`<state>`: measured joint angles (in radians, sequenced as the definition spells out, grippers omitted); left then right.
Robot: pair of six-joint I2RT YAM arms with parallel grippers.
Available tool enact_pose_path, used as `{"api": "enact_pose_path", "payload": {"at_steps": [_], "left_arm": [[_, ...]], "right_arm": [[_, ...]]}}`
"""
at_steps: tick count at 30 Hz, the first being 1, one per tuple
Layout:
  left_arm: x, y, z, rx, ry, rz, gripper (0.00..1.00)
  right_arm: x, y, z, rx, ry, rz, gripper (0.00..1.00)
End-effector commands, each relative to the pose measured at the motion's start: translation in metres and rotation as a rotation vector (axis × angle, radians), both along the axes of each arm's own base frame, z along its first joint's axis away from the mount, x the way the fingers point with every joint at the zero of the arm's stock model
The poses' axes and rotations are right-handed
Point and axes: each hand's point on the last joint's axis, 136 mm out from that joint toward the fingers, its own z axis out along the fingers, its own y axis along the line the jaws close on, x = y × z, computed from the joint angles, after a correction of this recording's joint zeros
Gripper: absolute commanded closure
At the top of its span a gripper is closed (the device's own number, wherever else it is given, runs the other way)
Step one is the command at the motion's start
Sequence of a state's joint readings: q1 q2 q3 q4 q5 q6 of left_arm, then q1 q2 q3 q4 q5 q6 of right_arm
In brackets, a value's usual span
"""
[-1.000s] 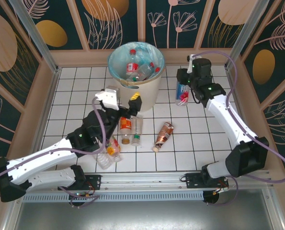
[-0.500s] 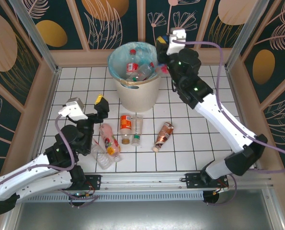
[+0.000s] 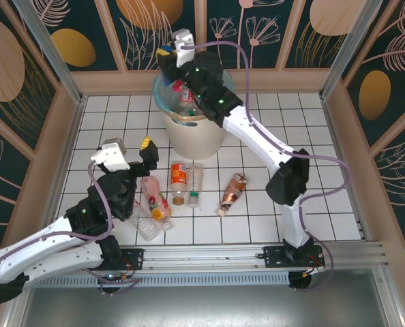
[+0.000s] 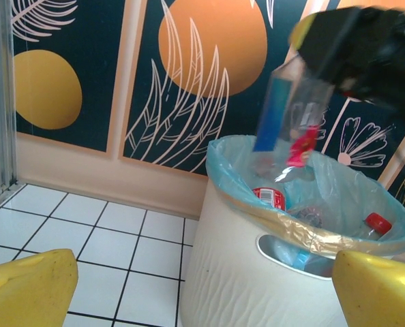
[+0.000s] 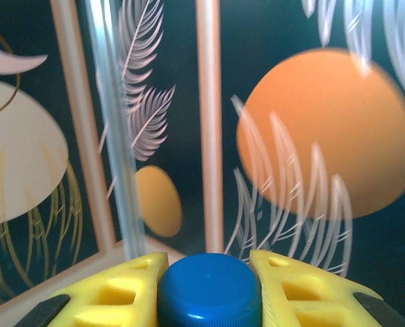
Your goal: Put the plastic bottles in the bin
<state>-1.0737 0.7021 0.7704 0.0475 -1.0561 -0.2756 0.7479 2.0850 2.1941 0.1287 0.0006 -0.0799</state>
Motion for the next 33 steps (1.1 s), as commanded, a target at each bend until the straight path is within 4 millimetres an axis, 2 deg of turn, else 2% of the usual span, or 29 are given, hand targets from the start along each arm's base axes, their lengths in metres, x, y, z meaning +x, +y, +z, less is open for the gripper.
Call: {"api": "enact_pose_path", "payload": {"at_steps": [1,5,9,15,23,28,32,33], "left_arm": [[0.000,0.000,0.010,0.002,-0.006,0.000,0.04],[0.001,-0.002,0.007,0.022,0.003,0.002,0.04],[0.001,-0.002,0.006,0.028,-0.003,0.001,0.03],[0.000,0.005,0.000,0.022,0.004,0.027,0.04],[-0.001,0.009,-0.004,0.004,0.006,0.034,0.04],[-0.001,0.008,-0.004,0.011,0.006,0.040,0.04],[0.000,0.007,-0.002,0.009,0.001,0.038,0.04],[0.000,0.006,-0.002,0.012,0.002,0.037,0.04]], "right_arm": [[-0.004,0.018,0.005,0.035,0.015,0.104,1.00],[0.005,0.029,-0.020,-0.002,0.048,0.121,1.00],[0.012,0.029,-0.045,-0.027,0.091,0.146,1.00],[0.024,0.021,-0.074,-0.034,0.182,0.194,1.00],[0.033,0.002,-0.105,-0.122,0.190,0.108,0.99],[0.032,-0.008,-0.104,-0.147,0.179,0.087,0.88],[0.026,-0.012,-0.091,-0.123,0.164,0.085,0.64],[0.024,-0.013,-0.085,-0.111,0.158,0.090,0.61]]}}
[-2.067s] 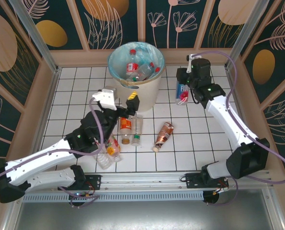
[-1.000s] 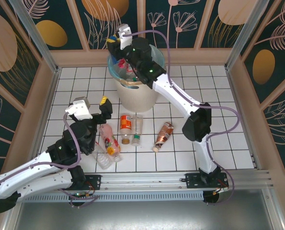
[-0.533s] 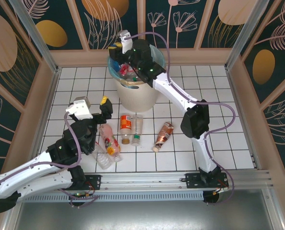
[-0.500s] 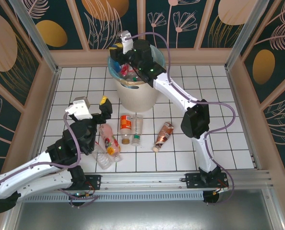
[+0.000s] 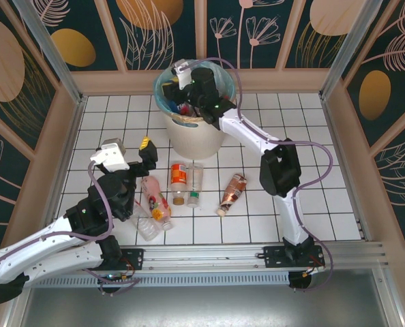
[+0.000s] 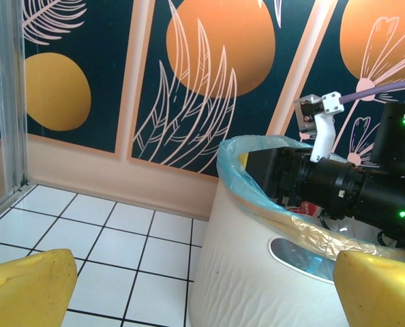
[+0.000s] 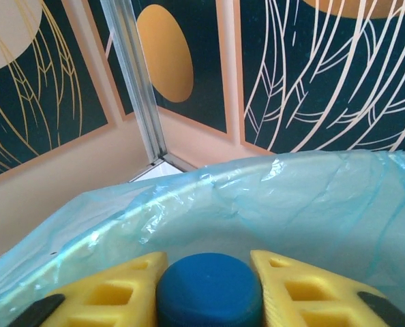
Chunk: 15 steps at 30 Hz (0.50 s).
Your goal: Put the plastic bottles in the bin
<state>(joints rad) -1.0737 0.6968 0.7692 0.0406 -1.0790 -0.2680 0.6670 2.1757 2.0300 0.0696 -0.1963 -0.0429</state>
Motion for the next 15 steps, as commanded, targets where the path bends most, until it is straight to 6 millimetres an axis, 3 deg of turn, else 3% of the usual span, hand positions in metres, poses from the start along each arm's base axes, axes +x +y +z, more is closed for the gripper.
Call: {"api": "enact_pose_path", "payload": {"at_steps": [1,8,15], "left_arm": [[0.000,0.001,-0.001,0.003,0.000,0.013,0.04],[-0.001,0.004,-0.004,-0.018,0.009,0.013,0.04],[-0.002,0.006,-0.005,-0.025,0.018,0.010,0.04]], "right_arm": [[-0.014,-0.020,0.072,0.080,-0.109,-0.021,0.60],[-0.024,-0.017,0.100,0.146,-0.143,0.013,0.55],[-0.018,-0.008,0.082,0.120,-0.048,0.022,0.68]]}}
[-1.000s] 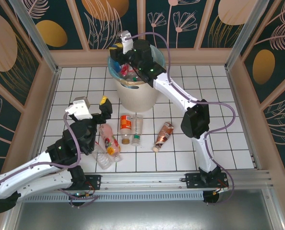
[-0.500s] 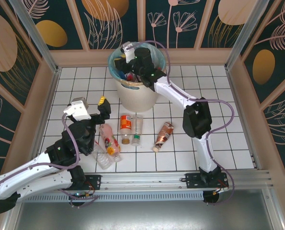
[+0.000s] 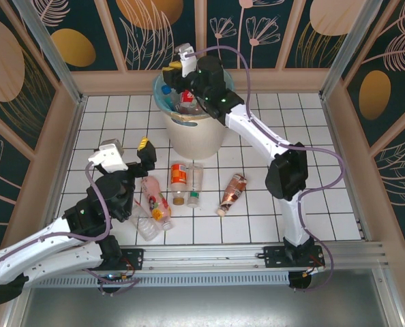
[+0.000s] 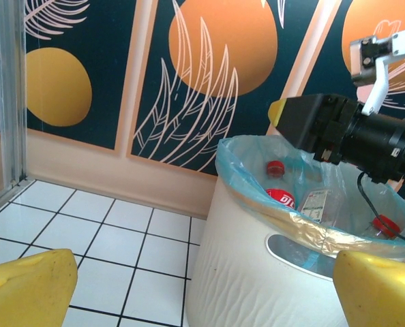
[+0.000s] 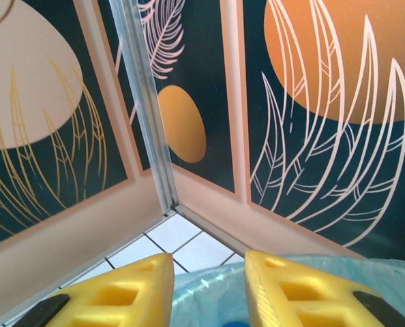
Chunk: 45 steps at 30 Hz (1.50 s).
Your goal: Put the plastic bottles in the bin
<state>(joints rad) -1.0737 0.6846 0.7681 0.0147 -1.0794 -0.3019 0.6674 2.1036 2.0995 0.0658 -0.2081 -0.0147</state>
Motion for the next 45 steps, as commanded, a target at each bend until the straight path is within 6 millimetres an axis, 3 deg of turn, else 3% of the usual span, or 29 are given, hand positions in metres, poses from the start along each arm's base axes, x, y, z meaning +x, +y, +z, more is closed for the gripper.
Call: {"api": "enact_pose_path", "payload": {"at_steps": [1,6,10,15,22,25,29,35,39,42,45], "left_arm": [[-0.001,0.003,-0.003,-0.004,0.013,0.010,0.04],[0.002,-0.006,-0.007,-0.003,0.025,-0.011,0.04],[0.007,-0.023,-0.008,0.020,0.045,-0.060,0.04],[0.012,-0.042,-0.010,0.075,0.077,-0.098,0.04],[0.014,-0.053,-0.020,0.081,0.080,-0.142,0.04],[0.016,-0.064,-0.021,0.116,0.084,-0.171,0.04],[0.020,-0.087,-0.023,0.192,0.082,-0.241,0.04],[0.029,-0.127,-0.035,0.321,0.074,-0.341,0.04],[0.029,-0.166,-0.056,0.486,0.058,-0.493,0.02],[0.002,-0.210,-0.090,0.697,0.062,-0.812,0.02],[-0.034,-0.228,-0.128,0.877,0.050,-1.092,0.01]], "right_arm": [[-0.002,0.002,-0.001,0.015,0.056,0.019,0.69],[-0.004,0.003,-0.020,-0.023,0.126,0.022,0.74],[-0.019,-0.003,0.009,-0.001,0.109,0.026,0.74],[-0.061,-0.021,0.047,0.015,0.026,0.048,0.62],[-0.135,-0.089,0.044,0.028,-0.109,-0.004,0.57],[-0.161,-0.123,0.025,-0.048,-0.150,-0.057,0.56],[-0.190,-0.165,-0.008,-0.202,-0.183,-0.119,0.48],[-0.257,-0.190,-0.090,-0.526,-0.235,0.103,0.48],[-0.295,-0.197,-0.131,-0.639,-0.266,0.274,0.44],[-0.308,-0.202,-0.150,-0.676,-0.239,0.324,0.38],[-0.312,-0.212,-0.178,-0.772,-0.183,0.341,0.36]]}}
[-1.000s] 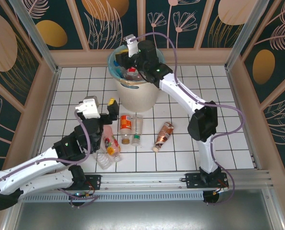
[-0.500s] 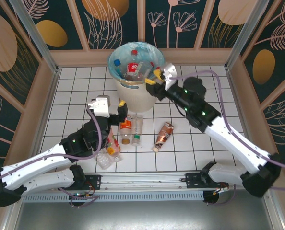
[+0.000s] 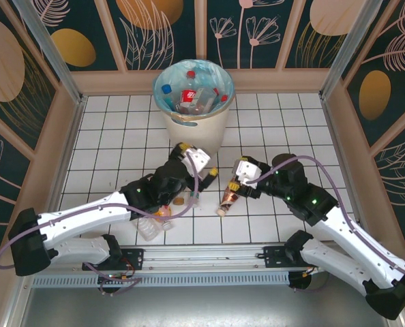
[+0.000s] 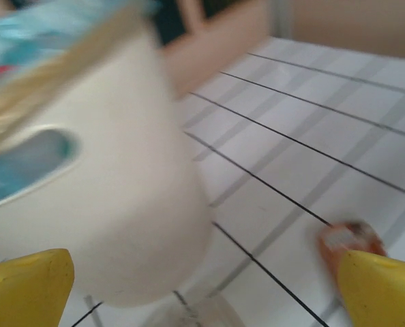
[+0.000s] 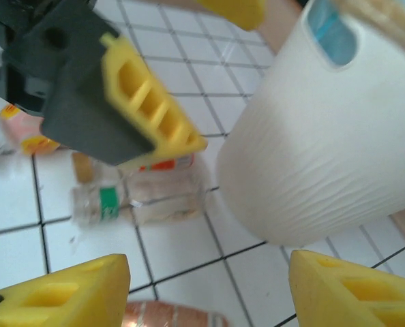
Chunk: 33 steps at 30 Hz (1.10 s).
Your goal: Put the plastic bottles in the bin
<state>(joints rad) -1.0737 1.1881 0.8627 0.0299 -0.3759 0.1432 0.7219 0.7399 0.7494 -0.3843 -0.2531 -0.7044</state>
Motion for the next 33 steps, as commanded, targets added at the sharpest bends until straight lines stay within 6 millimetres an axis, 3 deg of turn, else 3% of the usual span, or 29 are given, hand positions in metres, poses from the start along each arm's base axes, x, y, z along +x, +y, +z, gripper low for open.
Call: {"api": "enact_pose_path", "payload": {"at_steps": [1,6,13,16,20,28,33], "left_arm": [[-0.055,-0.028,-0.028,0.193,-0.023,-0.453,0.01],[-0.094,-0.017,-0.081,0.334,-0.096,-0.718,0.02],[-0.105,0.001,-0.158,0.524,0.004,-0.803,0.02],[-0.104,0.009,-0.177,0.591,0.042,-0.797,0.03],[-0.102,0.016,-0.180,0.633,0.061,-0.777,0.03],[-0.103,0.022,-0.161,0.600,-0.018,-0.766,0.02],[-0.092,0.032,-0.150,0.635,-0.086,-0.703,0.02]], "right_arm": [[-0.016,-0.011,-0.042,-0.166,0.045,0.059,0.36],[-0.021,-0.023,-0.088,-0.337,0.072,0.054,0.37],[-0.032,-0.002,-0.126,-0.406,0.018,0.165,0.37],[-0.035,0.005,-0.139,-0.434,0.008,0.219,0.38],[-0.038,0.009,-0.154,-0.478,0.016,0.272,0.37],[-0.040,0.022,-0.173,-0.530,0.003,0.365,0.34],[-0.041,0.025,-0.185,-0.582,0.010,0.416,0.31]]}}
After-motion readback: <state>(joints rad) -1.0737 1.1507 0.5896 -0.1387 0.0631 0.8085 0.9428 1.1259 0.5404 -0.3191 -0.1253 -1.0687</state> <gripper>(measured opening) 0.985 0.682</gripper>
